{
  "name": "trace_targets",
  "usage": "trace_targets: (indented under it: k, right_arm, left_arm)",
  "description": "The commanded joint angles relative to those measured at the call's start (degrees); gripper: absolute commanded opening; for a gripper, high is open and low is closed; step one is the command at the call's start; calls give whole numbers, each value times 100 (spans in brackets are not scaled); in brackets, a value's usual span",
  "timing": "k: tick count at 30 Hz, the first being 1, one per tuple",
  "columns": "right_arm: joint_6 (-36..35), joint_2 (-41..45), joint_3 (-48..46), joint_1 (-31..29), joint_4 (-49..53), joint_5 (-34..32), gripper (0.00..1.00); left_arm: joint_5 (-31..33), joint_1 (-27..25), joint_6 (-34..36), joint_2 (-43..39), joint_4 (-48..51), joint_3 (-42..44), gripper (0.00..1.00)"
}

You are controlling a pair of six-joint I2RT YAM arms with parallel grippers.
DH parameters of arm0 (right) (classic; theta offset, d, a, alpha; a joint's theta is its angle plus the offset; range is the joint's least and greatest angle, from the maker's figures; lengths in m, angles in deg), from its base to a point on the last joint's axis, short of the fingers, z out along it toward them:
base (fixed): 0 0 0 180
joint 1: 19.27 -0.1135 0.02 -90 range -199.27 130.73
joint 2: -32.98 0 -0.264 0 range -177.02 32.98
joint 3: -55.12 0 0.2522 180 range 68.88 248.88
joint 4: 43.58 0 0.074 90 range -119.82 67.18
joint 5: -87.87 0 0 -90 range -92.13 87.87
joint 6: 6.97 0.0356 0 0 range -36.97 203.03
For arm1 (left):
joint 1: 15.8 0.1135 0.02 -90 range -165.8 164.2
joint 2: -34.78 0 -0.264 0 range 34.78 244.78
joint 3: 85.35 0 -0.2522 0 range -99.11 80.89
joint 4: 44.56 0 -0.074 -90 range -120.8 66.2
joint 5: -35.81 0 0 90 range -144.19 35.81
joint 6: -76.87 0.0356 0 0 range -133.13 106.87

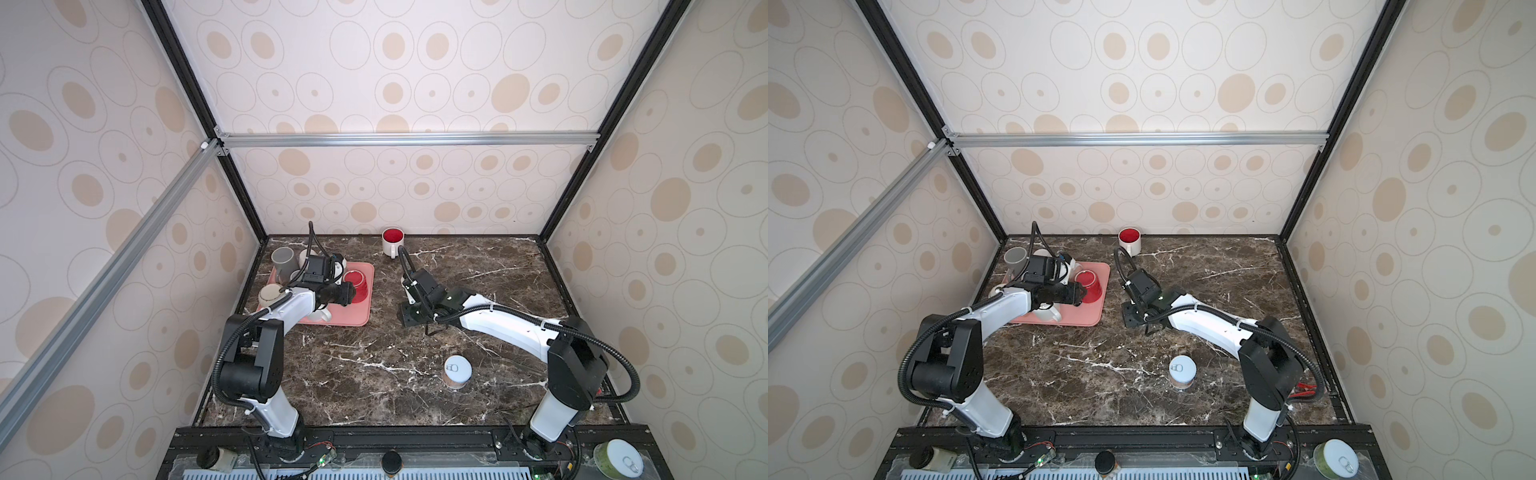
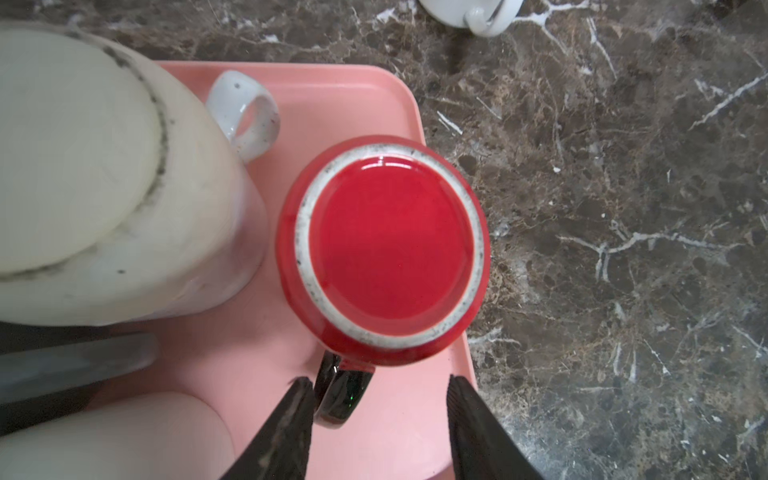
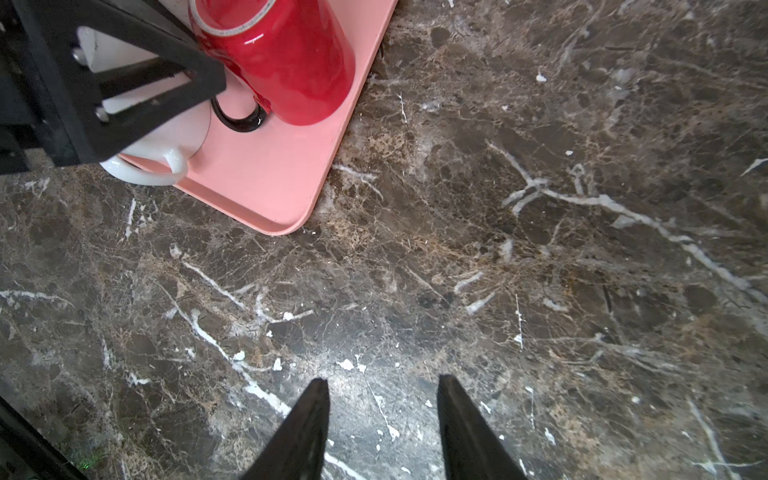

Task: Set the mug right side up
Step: 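Lower the left gripper and grasp the red mug's handle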

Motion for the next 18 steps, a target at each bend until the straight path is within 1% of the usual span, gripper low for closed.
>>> trace_targets:
  k: [1, 9, 18]
  right_arm:
    - [-21, -58, 65, 25, 32, -28, 46]
    - [7, -108, 58, 29, -10, 4, 46]
    - [7, -60, -5, 50, 2, -30, 46]
  left_arm:
    - [-90, -25, 153, 92, 111, -204, 50]
    - [166, -126, 7, 284, 15, -263, 41]
    - [568, -237, 20, 497, -28, -444, 29]
